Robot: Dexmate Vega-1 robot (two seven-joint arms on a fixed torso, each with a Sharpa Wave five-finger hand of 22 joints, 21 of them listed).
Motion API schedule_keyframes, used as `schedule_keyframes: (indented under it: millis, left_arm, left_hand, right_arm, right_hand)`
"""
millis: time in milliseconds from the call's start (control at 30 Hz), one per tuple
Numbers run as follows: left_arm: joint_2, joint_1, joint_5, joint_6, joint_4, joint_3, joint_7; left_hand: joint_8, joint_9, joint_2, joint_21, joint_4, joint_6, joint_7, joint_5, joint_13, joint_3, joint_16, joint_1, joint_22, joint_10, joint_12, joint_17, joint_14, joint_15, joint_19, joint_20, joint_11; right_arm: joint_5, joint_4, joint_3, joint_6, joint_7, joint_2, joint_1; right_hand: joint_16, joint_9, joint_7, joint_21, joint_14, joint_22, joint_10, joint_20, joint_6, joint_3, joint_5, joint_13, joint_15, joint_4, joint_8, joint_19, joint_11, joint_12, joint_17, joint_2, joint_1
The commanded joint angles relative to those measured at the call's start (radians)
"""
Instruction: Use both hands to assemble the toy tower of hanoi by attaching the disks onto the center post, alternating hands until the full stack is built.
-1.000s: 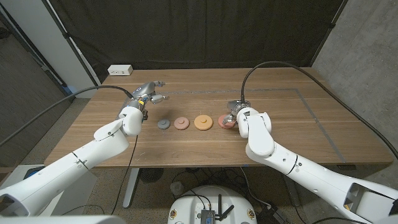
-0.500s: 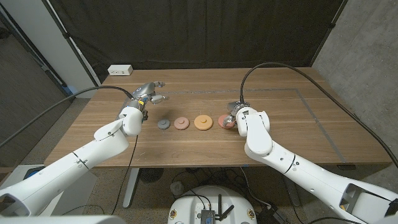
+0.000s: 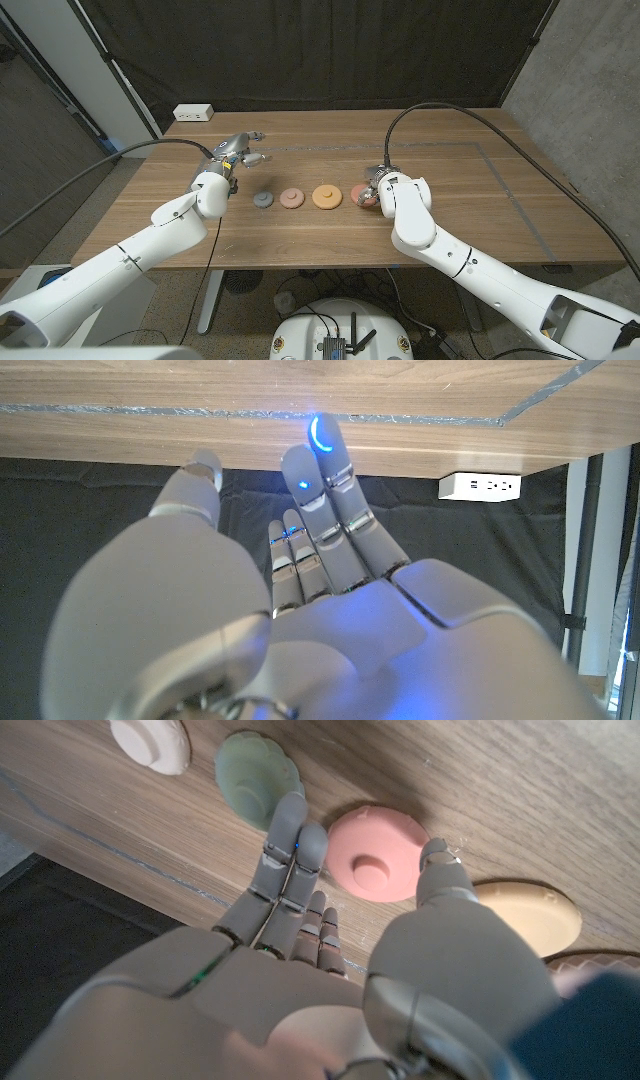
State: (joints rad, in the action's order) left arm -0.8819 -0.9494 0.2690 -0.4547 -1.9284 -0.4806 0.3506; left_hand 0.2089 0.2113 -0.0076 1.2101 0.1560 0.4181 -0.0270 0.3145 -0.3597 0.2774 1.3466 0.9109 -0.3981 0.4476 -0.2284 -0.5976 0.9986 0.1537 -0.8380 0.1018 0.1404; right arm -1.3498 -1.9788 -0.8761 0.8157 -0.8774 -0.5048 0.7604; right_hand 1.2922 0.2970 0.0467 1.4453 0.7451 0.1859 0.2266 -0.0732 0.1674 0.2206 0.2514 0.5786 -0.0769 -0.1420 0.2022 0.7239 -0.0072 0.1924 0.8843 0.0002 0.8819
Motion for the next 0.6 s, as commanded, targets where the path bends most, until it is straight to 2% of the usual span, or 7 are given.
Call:
schedule_keyframes:
  millis: [33, 500, 600]
  left_arm:
    - [0.002, 0.002, -0.005, 0.006, 0.010, -0.003, -0.001]
    - [0.004, 0.003, -0.011, 0.014, 0.019, -0.002, 0.002]
    - [0.005, 0.004, -0.012, 0.015, 0.021, -0.003, 0.002]
  left_hand:
    - [-0.001, 0.004, 0.010, 0.012, 0.001, 0.010, -0.001, 0.007, -0.005, -0.005, 0.007, 0.005, 0.003, 0.008, 0.001, -0.002, 0.010, 0.066, 0.006, 0.105, -0.002]
    - [0.000, 0.005, 0.011, 0.022, 0.000, 0.016, 0.000, 0.007, -0.005, -0.006, 0.007, 0.003, 0.012, 0.015, 0.002, 0.002, 0.007, 0.066, 0.008, 0.105, -0.001]
    - [0.000, 0.005, 0.011, 0.024, 0.000, 0.017, 0.000, 0.008, -0.005, -0.006, 0.007, 0.002, 0.015, 0.015, 0.002, 0.003, 0.007, 0.066, 0.008, 0.105, 0.001]
  right_arm:
    - [0.008, 0.023, -0.001, -0.007, -0.019, 0.009, -0.011]
    - [0.028, 0.053, -0.016, -0.001, -0.023, 0.012, -0.032]
    - [0.030, 0.058, -0.022, 0.000, -0.029, 0.013, -0.038]
  right_hand:
    - [0.005, -0.001, 0.003, 0.006, -0.007, 0.001, 0.003, -0.126, 0.000, -0.003, 0.003, 0.001, -0.139, -0.002, 0.004, -0.002, 0.007, 0.006, -0.001, 0.000, -0.005]
    - [0.009, -0.002, 0.002, 0.006, -0.007, 0.000, 0.004, -0.126, 0.003, -0.004, 0.004, 0.000, -0.139, -0.003, 0.008, -0.003, 0.009, 0.007, -0.003, 0.002, -0.006]
    - [0.010, -0.003, 0.009, 0.006, -0.007, 0.000, 0.010, -0.126, 0.011, -0.004, 0.005, 0.000, -0.139, -0.003, 0.011, -0.003, 0.007, 0.010, -0.004, 0.002, -0.006]
